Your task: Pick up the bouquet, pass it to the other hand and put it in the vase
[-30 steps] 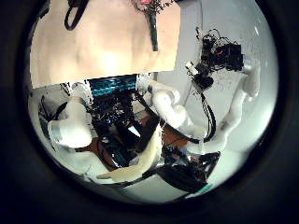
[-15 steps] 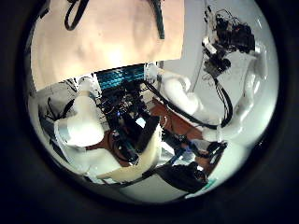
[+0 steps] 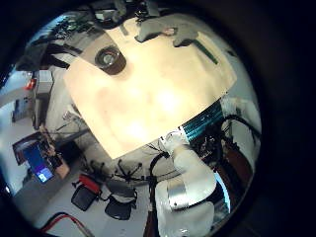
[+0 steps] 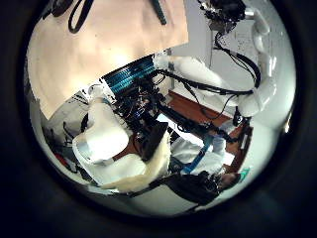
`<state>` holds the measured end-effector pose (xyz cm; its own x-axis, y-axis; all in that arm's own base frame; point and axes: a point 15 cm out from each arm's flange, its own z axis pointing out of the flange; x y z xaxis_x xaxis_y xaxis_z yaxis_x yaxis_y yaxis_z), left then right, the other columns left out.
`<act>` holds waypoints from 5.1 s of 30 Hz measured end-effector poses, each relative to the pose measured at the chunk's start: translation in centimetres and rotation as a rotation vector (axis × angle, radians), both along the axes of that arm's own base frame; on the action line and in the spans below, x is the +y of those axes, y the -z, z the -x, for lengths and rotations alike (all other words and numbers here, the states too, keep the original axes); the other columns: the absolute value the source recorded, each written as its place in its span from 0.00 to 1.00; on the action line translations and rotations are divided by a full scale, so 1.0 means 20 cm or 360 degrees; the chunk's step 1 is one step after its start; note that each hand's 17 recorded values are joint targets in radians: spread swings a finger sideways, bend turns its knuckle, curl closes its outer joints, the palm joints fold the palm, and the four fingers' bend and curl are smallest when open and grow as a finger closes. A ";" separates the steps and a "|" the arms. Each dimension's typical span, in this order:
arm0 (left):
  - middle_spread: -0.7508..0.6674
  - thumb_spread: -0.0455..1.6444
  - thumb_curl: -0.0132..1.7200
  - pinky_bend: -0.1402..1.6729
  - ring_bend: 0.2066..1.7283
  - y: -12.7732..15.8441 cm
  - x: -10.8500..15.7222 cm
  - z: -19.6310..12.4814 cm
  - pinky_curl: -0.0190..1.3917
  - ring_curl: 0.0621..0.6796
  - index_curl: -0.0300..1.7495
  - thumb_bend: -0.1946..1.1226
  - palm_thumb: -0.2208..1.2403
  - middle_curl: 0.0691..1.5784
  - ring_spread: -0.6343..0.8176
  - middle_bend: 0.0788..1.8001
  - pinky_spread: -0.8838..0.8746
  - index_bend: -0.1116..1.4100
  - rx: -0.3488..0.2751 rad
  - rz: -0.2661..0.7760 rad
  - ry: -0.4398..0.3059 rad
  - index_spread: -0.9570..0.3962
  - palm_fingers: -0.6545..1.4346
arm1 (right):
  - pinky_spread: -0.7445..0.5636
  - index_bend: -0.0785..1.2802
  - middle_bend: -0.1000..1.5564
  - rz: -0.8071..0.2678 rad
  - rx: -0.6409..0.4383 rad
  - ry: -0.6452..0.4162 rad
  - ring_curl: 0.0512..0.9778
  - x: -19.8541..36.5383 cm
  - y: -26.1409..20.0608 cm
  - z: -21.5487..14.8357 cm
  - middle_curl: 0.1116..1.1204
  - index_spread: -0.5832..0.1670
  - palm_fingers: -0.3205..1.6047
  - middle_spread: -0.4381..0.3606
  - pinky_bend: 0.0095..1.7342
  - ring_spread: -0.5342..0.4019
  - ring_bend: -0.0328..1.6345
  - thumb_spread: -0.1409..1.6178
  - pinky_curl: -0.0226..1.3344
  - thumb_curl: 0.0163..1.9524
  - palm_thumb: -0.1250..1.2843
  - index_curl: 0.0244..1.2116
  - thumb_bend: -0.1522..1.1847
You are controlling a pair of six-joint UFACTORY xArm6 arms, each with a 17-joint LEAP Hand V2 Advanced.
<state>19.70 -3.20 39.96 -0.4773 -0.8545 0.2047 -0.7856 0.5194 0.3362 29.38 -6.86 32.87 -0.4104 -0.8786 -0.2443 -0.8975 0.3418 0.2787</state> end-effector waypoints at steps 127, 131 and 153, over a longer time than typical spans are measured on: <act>0.74 0.69 0.18 0.28 0.21 -0.61 -0.44 -0.51 0.12 0.23 0.21 0.13 0.32 0.18 0.78 0.07 0.82 0.18 -0.0085 0.1454 -0.0531 0.74 0.42 | 0.42 0.95 0.90 -0.1562 -0.1438 -0.0313 0.63 0.59 -1.07 -0.02 0.56 0.51 0.78 0.43 0.75 0.39 0.91 0.57 0.54 0.52 0.90 0.64 0.11; 0.74 0.68 0.18 0.29 0.22 -0.70 -0.49 -0.53 0.12 0.23 0.21 0.13 0.32 0.18 0.78 0.07 0.82 0.18 -0.0051 0.1594 -0.0559 0.75 0.42 | 0.42 0.95 0.90 -0.1626 -0.1413 -0.0465 0.63 0.72 -1.03 0.03 0.56 0.52 0.78 0.43 0.75 0.39 0.91 0.57 0.56 0.52 0.90 0.64 0.11; 0.77 0.63 0.20 0.31 0.22 -0.89 -0.69 -0.44 0.13 0.21 0.20 0.13 0.35 0.19 0.79 0.07 0.82 0.18 0.0231 0.1965 -0.0464 0.81 0.40 | 0.41 0.96 0.91 -0.1630 -0.1215 -0.0820 0.63 1.09 -0.83 0.15 0.54 0.52 0.78 0.43 0.72 0.39 0.91 0.57 0.62 0.55 0.90 0.62 0.11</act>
